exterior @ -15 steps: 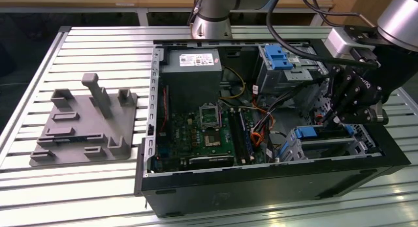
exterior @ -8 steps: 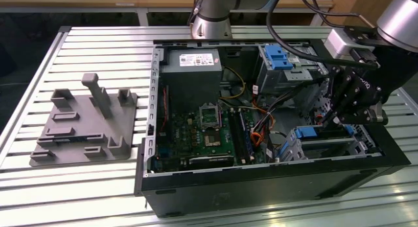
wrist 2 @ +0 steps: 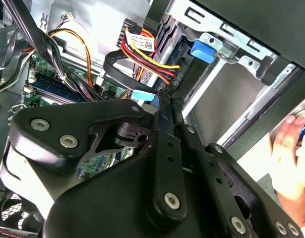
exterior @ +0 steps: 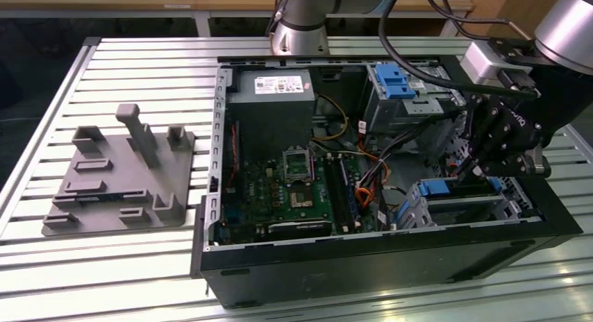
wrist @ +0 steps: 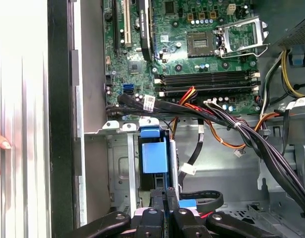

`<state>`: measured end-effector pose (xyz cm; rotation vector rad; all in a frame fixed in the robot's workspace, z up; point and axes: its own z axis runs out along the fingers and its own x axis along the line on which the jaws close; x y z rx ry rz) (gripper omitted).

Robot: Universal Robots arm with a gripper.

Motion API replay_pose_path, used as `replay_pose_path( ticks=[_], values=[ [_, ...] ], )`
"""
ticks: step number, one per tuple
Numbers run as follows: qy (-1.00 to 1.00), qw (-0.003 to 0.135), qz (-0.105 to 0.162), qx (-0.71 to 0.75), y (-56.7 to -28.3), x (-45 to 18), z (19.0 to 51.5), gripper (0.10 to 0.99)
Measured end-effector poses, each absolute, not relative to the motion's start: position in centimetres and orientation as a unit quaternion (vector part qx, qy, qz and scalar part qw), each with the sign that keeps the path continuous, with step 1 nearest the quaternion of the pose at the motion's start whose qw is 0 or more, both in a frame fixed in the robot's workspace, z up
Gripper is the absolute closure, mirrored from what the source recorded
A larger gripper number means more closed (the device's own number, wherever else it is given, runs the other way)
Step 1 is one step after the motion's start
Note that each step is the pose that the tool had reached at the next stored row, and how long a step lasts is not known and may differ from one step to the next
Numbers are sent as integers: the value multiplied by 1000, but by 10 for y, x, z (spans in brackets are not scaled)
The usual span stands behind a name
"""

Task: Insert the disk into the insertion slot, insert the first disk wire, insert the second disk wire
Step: 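Insert the second disk wire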

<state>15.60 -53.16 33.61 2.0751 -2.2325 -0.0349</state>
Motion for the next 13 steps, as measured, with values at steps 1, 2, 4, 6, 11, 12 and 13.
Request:
replay_pose_path(
  ticks=[1,2,4,6,11,12,13],
  values=[
    [-730,47,-11,682,-532,156,336,941],
    [-728,47,-11,683,-532,156,336,941],
    [-725,47,-11,687,-531,156,336,941],
    [-723,47,-11,689,-531,156,336,941],
    [-722,47,-11,690,-531,156,336,941],
    [-722,47,-11,691,-531,156,336,941],
    [-722,47,-11,691,-531,156,335,941]
  ],
)
